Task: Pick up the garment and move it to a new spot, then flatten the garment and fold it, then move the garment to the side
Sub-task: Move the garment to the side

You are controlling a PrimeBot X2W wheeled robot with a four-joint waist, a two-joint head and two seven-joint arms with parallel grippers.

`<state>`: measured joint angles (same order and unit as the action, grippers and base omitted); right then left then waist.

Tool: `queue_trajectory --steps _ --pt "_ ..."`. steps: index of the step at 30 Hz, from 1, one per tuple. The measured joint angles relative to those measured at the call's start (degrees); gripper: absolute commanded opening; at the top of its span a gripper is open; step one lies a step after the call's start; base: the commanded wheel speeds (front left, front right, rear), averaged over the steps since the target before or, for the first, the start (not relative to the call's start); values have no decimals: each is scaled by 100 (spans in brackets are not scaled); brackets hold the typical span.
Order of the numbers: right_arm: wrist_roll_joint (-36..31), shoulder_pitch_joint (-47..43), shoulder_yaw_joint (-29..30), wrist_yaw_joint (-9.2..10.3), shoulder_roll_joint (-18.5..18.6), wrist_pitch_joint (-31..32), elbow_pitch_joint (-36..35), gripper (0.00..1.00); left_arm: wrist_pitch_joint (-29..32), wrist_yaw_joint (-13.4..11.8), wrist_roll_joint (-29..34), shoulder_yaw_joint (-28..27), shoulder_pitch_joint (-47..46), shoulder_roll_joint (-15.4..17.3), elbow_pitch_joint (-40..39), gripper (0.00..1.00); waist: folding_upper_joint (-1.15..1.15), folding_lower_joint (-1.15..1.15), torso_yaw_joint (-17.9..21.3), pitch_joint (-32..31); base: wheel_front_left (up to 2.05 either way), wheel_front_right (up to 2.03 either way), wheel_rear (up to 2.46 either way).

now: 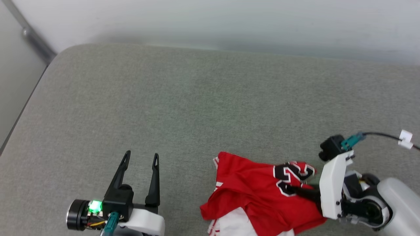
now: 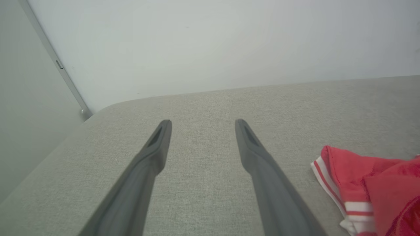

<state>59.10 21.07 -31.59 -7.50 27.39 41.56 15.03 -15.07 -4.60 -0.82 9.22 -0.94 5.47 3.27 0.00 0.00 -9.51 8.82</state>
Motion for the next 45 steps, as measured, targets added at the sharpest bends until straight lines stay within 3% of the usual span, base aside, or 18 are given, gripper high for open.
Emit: queue_trajectory --steps 12,20,30,45 --pt "-186 893 -464 0 1251 -291 -1144 0 0 -46 -54 -111 338 -10 -122 100 0 0 904 -351 0 0 0" --pt "-448 1245 -410 0 1816 -511 -1236 0 0 -20 -36 -170 241 -5 -214 100 0 0 1729 -194 0 0 0" --pt "-875 1601 112 -1 2103 -1114 2 0 0 104 66 -149 -213 178 -328 100 0 0 2143 631 0 0 0" --pt "-2136 2493 1117 -2 1965 -1812 2259 0 0 192 85 -159 -662 423 -514 100 0 0 1931 1670 0 0 0"
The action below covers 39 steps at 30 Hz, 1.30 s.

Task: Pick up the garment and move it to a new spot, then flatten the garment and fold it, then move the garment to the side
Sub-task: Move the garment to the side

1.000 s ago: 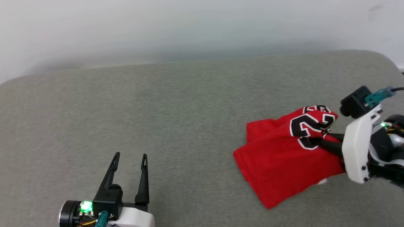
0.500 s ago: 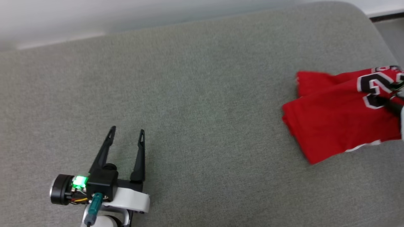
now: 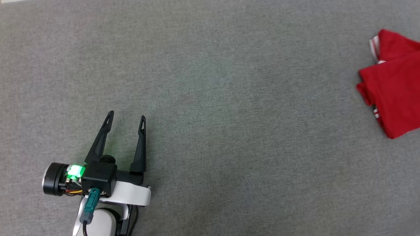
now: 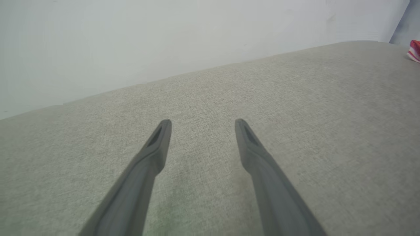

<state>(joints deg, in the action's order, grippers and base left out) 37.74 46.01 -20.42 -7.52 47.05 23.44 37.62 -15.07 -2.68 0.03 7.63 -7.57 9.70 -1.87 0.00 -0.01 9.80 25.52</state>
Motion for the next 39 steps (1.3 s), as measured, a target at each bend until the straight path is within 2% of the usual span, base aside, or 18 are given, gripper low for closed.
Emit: queue_trajectory --steps 8,9,10,11,17,23,26,29,33,39 --pt "-599 157 460 0 -241 -232 713 0 0 -43 -18 13 2 9 -32 100 0 0 -94 59 0 0 0" --pt "-624 158 537 0 -293 -261 777 28 0 -52 -19 12 6 7 -21 100 0 0 -92 29 0 0 0" --pt "-671 157 572 0 -337 -283 815 82 0 -59 -23 18 12 1 -11 100 0 0 -89 -5 0 0 0" --pt "-760 155 589 0 -377 -338 826 100 0 -59 -27 23 13 -5 -4 100 0 0 -86 -46 0 0 0" --pt "-1322 108 680 1 -370 -866 632 100 0 -93 -77 57 71 -105 53 100 0 1 -97 -410 0 0 0" --pt "-1809 -16 978 1 -425 -1814 -57 100 0 -163 -130 45 378 -203 126 100 0 1 -131 -924 0 0 0" --pt "-2037 -149 1223 1 -595 -2341 -482 100 0 -211 -131 44 566 -270 113 100 0 1 -166 -1184 0 0 0" --pt "-2286 -388 1444 1 -900 -2848 -929 100 0 -240 -138 24 698 -297 105 100 0 1 -221 -1418 0 0 0" --pt "-2492 -905 1675 1 -1489 -3383 -1561 100 0 -268 -159 7 879 -325 113 100 0 1 -321 -1692 0 0 0" --pt "-2713 -1783 1893 1 -2405 -3755 -2448 100 0 -286 -164 1 1068 -354 154 100 0 2 -528 -2010 0 0 0"
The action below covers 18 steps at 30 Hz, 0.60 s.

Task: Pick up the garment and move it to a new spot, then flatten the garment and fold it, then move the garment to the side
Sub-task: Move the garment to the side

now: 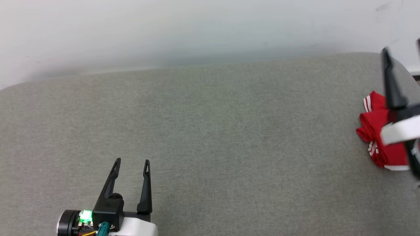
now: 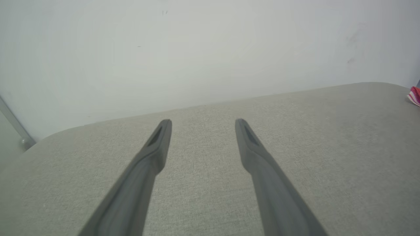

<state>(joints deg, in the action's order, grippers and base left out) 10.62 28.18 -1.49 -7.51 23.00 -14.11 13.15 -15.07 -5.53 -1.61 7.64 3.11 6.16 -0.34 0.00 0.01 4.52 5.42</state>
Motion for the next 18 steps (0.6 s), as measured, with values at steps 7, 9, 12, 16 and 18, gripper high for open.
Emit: queue_trajectory --steps 7,9,12,16,18 --pt "-74 -1176 76 0 -793 -77 -626 100 0 14 10 0 129 -22 92 100 0 0 -288 -301 0 0 0" --pt "-96 -1512 133 0 -1021 -82 -709 100 0 36 12 22 149 -29 138 100 0 0 -374 -377 0 0 0" --pt "-121 -1986 194 0 -1257 -83 -777 100 0 44 32 30 201 -44 189 100 0 0 -507 -483 0 0 0" --pt "-162 -2492 350 0 -1469 -91 -851 100 0 75 27 23 216 -43 277 100 0 0 -670 -579 0 0 0" --pt "-160 -2696 456 0 -1579 -92 -900 100 0 77 26 20 232 -44 299 100 0 0 -730 -625 0 0 0"
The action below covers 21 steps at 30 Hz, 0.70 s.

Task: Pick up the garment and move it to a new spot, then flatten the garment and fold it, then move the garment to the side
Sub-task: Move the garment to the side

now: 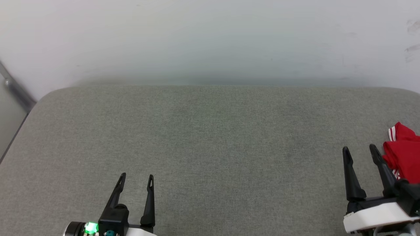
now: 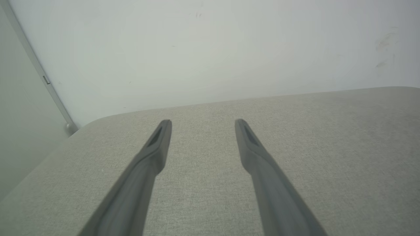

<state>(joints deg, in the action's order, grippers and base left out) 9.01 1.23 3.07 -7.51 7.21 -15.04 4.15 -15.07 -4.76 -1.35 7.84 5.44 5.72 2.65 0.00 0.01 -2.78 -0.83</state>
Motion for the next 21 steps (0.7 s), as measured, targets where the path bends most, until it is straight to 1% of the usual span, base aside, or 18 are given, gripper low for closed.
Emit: queue_trajectory --steps 5,11,21 --pt "-3 -454 178 1 -190 -1 -119 100 0 32 -13 -7 33 -9 15 100 0 0 -96 -83 0 0 0" --pt "-44 -866 322 1 -336 -1 -299 100 0 85 -42 -30 115 -23 7 100 0 0 -121 -139 0 0 0" --pt "-58 -1061 365 1 -408 -1 -411 100 0 153 -42 -26 190 -60 -44 100 0 -1 -113 -145 0 0 0"
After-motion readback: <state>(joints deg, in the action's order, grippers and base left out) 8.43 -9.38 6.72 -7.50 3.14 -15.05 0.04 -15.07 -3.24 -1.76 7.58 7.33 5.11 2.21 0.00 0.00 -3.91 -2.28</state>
